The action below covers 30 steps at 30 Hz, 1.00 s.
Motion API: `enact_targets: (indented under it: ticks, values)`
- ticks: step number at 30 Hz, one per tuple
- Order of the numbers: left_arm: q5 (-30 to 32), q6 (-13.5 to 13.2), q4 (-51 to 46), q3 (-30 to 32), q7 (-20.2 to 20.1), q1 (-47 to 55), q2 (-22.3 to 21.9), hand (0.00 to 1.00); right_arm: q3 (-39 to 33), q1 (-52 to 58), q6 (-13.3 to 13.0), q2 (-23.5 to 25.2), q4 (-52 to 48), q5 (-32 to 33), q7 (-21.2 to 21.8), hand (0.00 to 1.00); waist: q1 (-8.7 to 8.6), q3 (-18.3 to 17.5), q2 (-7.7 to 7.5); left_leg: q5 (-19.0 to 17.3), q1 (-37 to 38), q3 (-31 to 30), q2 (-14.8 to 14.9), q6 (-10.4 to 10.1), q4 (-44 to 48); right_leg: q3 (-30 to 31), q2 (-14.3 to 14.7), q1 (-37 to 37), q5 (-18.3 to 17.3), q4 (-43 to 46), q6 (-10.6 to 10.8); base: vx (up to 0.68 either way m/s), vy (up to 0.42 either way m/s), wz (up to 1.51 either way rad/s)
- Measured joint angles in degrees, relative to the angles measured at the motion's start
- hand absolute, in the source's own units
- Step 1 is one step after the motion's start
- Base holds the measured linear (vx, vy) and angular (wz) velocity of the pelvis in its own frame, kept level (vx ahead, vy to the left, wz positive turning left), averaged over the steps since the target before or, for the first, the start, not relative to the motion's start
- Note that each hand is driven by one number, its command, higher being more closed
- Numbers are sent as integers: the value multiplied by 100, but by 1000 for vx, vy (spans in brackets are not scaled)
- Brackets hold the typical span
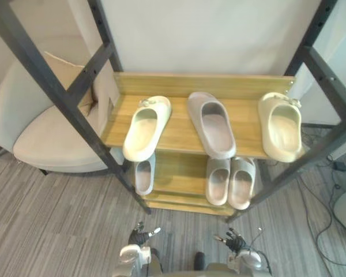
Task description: Organize the slippers on the shoe rack
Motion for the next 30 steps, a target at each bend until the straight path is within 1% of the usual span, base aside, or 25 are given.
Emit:
enact_targets:
  ticks: [2, 5, 7, 11, 13, 14, 16, 17, 18, 19, 20, 21, 23, 25, 26, 27, 30]
  values:
    - [5, 1, 56, -26, 8, 1, 50, 0, 1, 20, -31, 67, -2, -1, -3, 0, 6, -49, -66, 11, 137, 82, -98, 23, -177, 68, -79, 33, -32, -32, 61, 121, 111, -17]
    - [12, -3, 113, -66, 11, -12, 76, 0, 3, 22, -43, 87, 5, -4, -18, 0, -9, -59, -67, 20, 224, 141, -206, 43, -340, 103, -149, 58, -63, -87, 134, 94, 83, -4]
    - [12, -12, 145, -89, 13, -25, 93, 0, 7, 19, -46, 91, 10, -5, -60, 0, -1, -66, -52, 23, 257, 200, -219, 47, -418, 200, -146, 45, -61, -137, 153, 83, 45, -14]
    - [10, -12, 263, -98, 25, -25, 86, 0, 24, 20, -78, 76, 21, 0, -163, 0, 8, -152, 44, 24, 346, 381, -199, 48, -589, 366, -86, -7, -44, -212, 159, 61, -2, -25]
    - [10, -6, 276, -122, 31, -29, 91, 0, 219, 63, -66, 42, -131, -1, -223, 0, 1, -162, 56, 23, 350, 448, -196, 48, -600, 480, -47, -40, -17, -226, 144, 59, -10, -24]
    - [10, -6, 273, -168, 34, -29, 101, 0, 350, 170, -37, 35, -415, -3, -235, 0, 1, -162, 50, 22, 358, 460, -187, 48, -599, 498, -36, -35, -11, -235, 139, 39, -12, -13]
    - [10, 0, 259, -214, 47, -27, 103, 0, 524, 560, -34, 20, -1301, -12, -242, 0, -11, -164, 47, 22, 382, 485, -169, 48, -599, 535, -24, -32, 4, -236, 125, 18, -19, -15]
    - [12, 10, 230, -240, 77, -13, 98, 0, 624, 896, -40, -14, -2121, -12, -245, 0, -22, -167, 34, 21, 417, 538, -164, 49, -598, 572, -24, -28, 14, -236, 121, 1, -15, -18]
    - [13, 12, 219, -247, 86, -4, 97, 0, 624, 962, -41, -19, -2320, -12, -247, 0, -33, -172, 29, 20, 419, 540, -163, 50, -597, 583, -25, -29, 18, -237, 120, -12, -9, -16]
    - [14, 13, 183, -251, 97, 25, 97, 0, 623, 1085, -45, -32, -2736, -12, -253, 0, -61, -181, 15, 20, 420, 545, -163, 51, -596, 606, -25, -33, 23, -238, 120, -32, -5, -8]
    - [15, 16, 89, -281, 112, 90, 91, 0, 623, 1326, -96, -64, -3501, -16, -274, 0, -101, -213, -40, 11, 421, 561, -158, 60, -593, 639, -25, -39, 40, -251, 124, -38, -5, -7]
    - [16, 15, 74, -290, 114, 98, 91, 0, 622, 1360, -102, -70, -3607, -18, -276, 0, -104, -219, -48, 10, 421, 563, -156, 60, -591, 642, -25, -40, 41, -253, 124, -42, -7, -6]
    - [66, 13, -40, -307, 136, 187, 92, 0, 611, 1639, -166, -98, -4350, -26, -282, 0, -133, -266, -116, -16, 427, 592, -121, 57, -579, 664, -24, -51, 56, -258, 130, -53, -13, -6]
    - [120, 9, -167, -308, 138, 286, 90, 0, 616, 1900, -193, -100, -5005, -70, -283, 0, -146, -324, -145, -28, 434, 700, -113, 59, -572, 710, -25, -103, 77, -264, 138, -84, -5, -19]
    - [123, 11, -201, -308, 137, 336, 87, 0, 619, 1996, -212, -96, -5230, -142, -280, 0, -150, -367, -131, -29, 420, 724, -112, 61, -572, 753, -23, -132, 93, -266, 142, -59, -1, -24]
    - [125, 9, -256, -309, 137, 403, 84, 0, 618, 2118, -235, -94, -5552, -239, -275, 0, -209, -402, -128, -31, 426, 769, -112, 63, -569, 795, -23, -136, 113, -276, 154, -35, -2, -19]
    - [181, 11, -269, -365, 136, 466, 73, 0, 617, 2437, -272, -93, -6222, -245, -263, 0, -273, -457, -78, -56, 404, 850, -105, 67, -548, 868, -20, -197, 140, -287, 155, -46, -9, -17]
